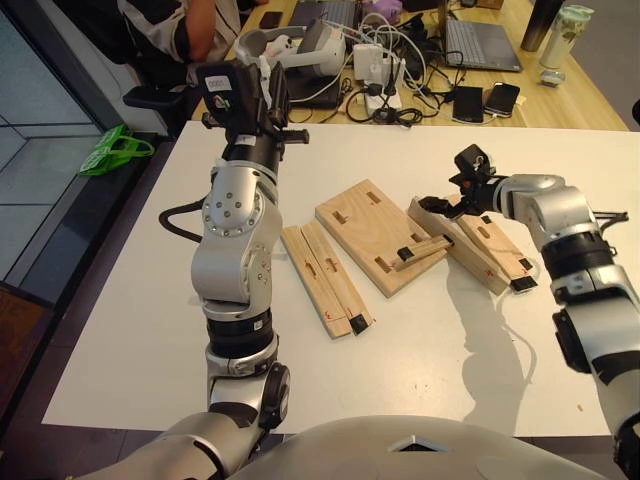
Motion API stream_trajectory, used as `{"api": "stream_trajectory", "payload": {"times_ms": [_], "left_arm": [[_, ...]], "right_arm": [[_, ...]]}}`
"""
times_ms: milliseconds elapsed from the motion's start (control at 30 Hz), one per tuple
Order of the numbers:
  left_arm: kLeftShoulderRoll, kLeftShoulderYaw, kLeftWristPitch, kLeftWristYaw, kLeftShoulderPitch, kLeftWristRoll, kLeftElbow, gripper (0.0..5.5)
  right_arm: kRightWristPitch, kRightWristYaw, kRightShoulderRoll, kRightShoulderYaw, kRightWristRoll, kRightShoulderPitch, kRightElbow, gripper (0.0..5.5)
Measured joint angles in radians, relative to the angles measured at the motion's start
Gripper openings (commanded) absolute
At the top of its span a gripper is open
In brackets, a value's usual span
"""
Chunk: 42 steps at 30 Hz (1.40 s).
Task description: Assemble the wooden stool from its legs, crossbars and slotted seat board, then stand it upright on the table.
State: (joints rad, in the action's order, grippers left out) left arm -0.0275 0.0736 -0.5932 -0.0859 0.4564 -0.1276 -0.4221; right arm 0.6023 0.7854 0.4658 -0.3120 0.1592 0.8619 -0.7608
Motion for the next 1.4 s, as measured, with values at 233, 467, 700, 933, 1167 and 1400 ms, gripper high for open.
{"api": "stream_trajectory", "payload": {"times_ms": [233, 467, 700, 933, 1167, 1400], "left_arm": [[0.024, -0.017, 0.009, -0.008, 0.000, 0.001, 0.003, 1.55], [0.028, -0.024, 0.009, -0.008, 0.001, 0.000, 0.005, 1.55], [0.028, -0.020, 0.020, 0.001, 0.011, 0.000, 0.022, 1.55], [0.026, -0.016, 0.030, 0.005, 0.025, 0.001, 0.042, 1.55], [0.020, -0.008, 0.037, 0.010, 0.035, 0.001, 0.051, 1.55], [-0.005, 0.009, 0.057, 0.013, 0.053, 0.002, 0.079, 1.55]], "right_arm": [[-0.041, 0.123, -0.085, 0.019, -0.082, 0.161, -0.363, 4.13], [-0.106, 0.117, -0.165, 0.032, -0.164, 0.210, -0.500, 2.83], [-0.106, 0.096, -0.174, 0.050, -0.226, 0.224, -0.537, 1.70], [-0.110, 0.090, -0.172, 0.077, -0.251, 0.225, -0.541, 1.00], [-0.098, -0.004, -0.132, 0.227, -0.188, 0.231, -0.544, 1.00], [0.021, 0.071, -0.075, 0.493, 0.073, 0.395, -0.340, 1.00]]}}
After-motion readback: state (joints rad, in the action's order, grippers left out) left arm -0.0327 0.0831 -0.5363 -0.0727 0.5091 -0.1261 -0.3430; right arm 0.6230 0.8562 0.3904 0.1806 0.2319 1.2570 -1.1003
